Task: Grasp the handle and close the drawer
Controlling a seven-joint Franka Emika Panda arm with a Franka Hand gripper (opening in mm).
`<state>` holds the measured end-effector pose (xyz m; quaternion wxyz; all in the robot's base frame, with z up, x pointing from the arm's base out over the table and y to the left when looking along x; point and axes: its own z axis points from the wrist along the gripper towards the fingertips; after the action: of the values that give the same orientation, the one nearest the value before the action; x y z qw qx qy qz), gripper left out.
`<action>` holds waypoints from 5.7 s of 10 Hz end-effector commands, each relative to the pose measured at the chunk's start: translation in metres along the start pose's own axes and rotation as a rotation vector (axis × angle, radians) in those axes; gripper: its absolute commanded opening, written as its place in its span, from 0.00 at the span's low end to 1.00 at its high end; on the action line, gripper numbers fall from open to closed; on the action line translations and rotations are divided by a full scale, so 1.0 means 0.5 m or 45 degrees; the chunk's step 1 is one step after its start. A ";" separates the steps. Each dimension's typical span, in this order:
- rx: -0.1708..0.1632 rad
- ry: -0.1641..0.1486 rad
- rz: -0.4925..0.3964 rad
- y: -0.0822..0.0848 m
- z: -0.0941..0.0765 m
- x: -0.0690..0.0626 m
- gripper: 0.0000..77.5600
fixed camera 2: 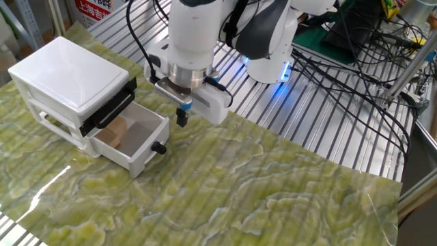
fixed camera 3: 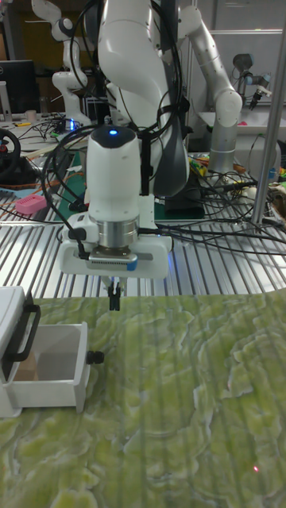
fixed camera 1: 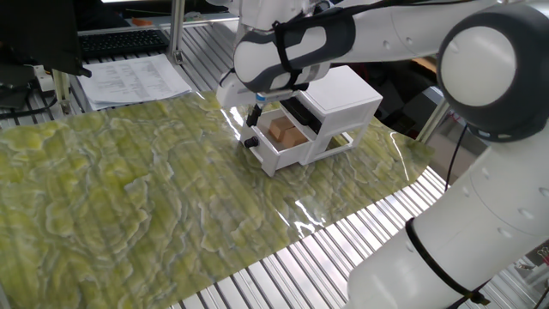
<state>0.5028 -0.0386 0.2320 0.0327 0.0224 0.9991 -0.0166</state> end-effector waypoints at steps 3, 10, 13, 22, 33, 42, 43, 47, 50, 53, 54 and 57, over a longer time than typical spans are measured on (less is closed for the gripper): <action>0.025 -0.031 0.390 0.000 0.032 0.003 0.00; 0.005 -0.030 1.216 0.005 0.080 -0.016 0.00; -0.023 -0.003 1.464 -0.008 0.069 -0.039 0.00; 0.023 0.051 1.793 0.003 0.073 -0.045 0.00; 0.055 0.098 2.181 0.002 0.071 -0.052 0.00; 0.149 0.024 2.137 -0.004 0.063 -0.062 0.00; 0.177 -0.008 2.085 -0.004 0.063 -0.062 0.00; 0.254 -0.221 1.804 -0.004 0.063 -0.062 0.00; 0.240 -0.087 1.711 -0.004 0.063 -0.062 0.00; 0.185 -0.054 1.606 -0.004 0.063 -0.062 0.00; 0.121 -0.013 1.583 -0.004 0.063 -0.062 0.00; 0.128 -0.033 1.647 -0.004 0.063 -0.062 0.00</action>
<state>0.5346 -0.0428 0.2014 0.0397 0.6106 0.7898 -0.0426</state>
